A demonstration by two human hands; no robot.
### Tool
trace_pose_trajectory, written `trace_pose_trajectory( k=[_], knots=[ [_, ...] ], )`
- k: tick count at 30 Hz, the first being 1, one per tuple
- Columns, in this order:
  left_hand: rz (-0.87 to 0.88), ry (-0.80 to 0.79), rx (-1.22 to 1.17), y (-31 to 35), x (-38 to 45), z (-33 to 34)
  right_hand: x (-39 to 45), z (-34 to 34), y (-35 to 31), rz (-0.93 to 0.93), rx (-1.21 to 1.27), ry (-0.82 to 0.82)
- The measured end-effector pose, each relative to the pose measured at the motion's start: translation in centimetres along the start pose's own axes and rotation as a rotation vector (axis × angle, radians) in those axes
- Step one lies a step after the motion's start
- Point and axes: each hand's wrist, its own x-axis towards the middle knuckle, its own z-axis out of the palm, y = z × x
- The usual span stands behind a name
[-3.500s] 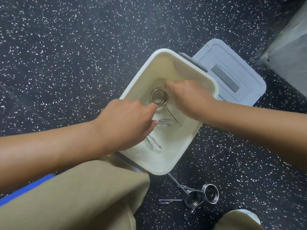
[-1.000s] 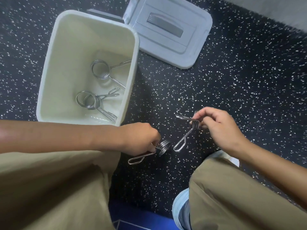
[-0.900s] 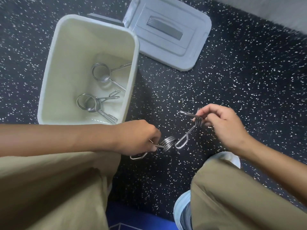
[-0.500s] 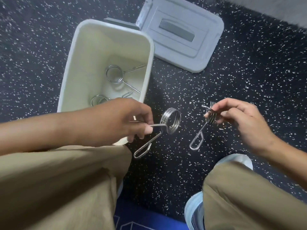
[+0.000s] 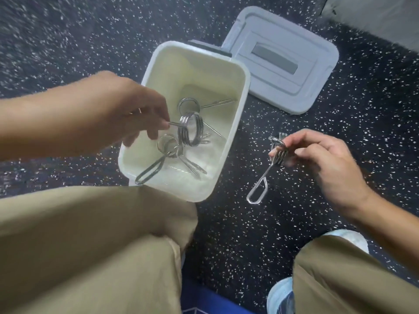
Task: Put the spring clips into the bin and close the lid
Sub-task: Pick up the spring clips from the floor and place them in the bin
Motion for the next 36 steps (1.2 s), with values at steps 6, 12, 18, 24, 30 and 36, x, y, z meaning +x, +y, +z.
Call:
trace_pose_trajectory(
  k=[6,12,18,24,30,36],
  knots=[
    [0.093,-0.032,0.387,-0.8,1.6,0.6,1.3,1.6,-0.6,-0.026,-0.007,-0.051],
    [0.178,-0.106,0.643,-0.1,4.9,3.4,1.4,1.9,-0.5,-0.039,-0.022,-0.068],
    [0.205,-0.384,0.767,1.6,9.8,8.0,1.1,1.5,-0.2,-0.017,-0.054,-0.039],
    [0.338,-0.481,0.864,2.2,11.3,10.7,0.8,1.0,0.1,-0.016,-0.082,-0.025],
    [0.338,-0.451,1.05,2.6,11.5,10.6,0.5,0.9,-0.2,0.006,-0.054,-0.035],
    [0.352,-0.476,1.114,3.6,12.1,12.3,0.4,0.9,-0.3,-0.004,-0.066,-0.023]
  ],
)
